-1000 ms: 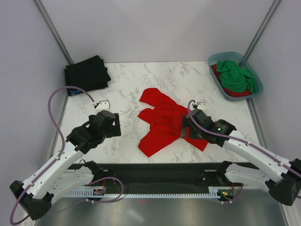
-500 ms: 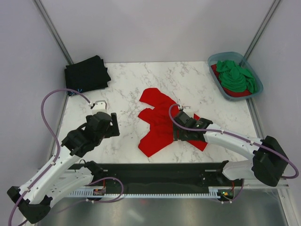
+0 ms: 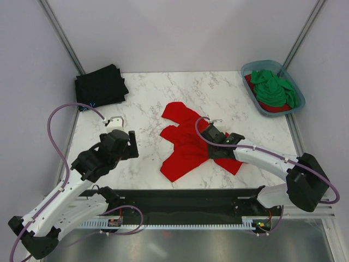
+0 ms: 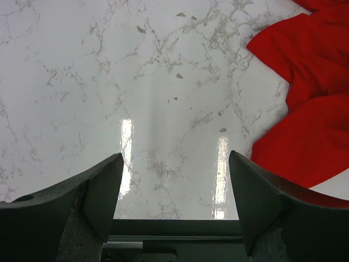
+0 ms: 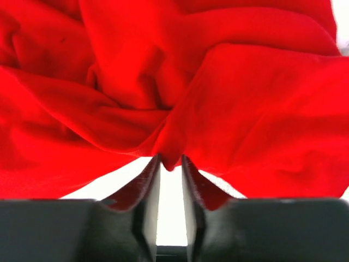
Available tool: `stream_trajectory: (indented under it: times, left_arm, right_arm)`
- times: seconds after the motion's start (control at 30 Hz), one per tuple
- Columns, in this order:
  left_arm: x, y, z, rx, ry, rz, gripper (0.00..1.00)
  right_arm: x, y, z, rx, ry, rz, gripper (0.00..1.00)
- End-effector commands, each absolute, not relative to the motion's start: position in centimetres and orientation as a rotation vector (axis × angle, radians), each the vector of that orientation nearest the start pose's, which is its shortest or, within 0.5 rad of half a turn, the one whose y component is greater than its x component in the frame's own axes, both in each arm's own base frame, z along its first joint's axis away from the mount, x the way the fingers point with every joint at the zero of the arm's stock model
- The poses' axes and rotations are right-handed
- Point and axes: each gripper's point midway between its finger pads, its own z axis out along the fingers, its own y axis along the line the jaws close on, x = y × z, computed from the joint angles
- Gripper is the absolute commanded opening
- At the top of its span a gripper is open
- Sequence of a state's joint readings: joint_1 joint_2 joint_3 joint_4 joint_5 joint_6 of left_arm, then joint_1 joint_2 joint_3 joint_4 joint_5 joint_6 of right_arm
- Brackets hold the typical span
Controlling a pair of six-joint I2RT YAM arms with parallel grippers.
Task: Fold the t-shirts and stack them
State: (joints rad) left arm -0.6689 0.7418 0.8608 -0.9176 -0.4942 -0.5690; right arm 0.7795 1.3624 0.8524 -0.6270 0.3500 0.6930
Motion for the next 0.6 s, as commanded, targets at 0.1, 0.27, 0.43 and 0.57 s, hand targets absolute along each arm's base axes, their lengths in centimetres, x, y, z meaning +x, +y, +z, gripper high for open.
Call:
stream_trajectory:
  times: [0.1,0.27,0.43,0.57]
  left_arm:
    - [20.5,-7.9,19.5,-0.166,2.203,-0.103,0.85]
    - [20.6,-8.0,19.6,-0.164,2.203,-0.105,0.85]
    - [20.6,-8.0,19.4,-0.162,2.207,-0.102,0.85]
    - [20.7,-8.1,19.1,-0.153,2.221,-0.092,0.85]
  right_arm:
    - [23.9,16.9,7.5,0.002,2.542,0.021,0.19]
    - [24.4,15.7,9.1,0.040,2.518,0.022,0.00]
    - [25.2,12.0,17.4,0.063,2.393,-0.106,0.00]
    - [24.9,5.7,24.3,0.207,2.236,-0.278,0.00]
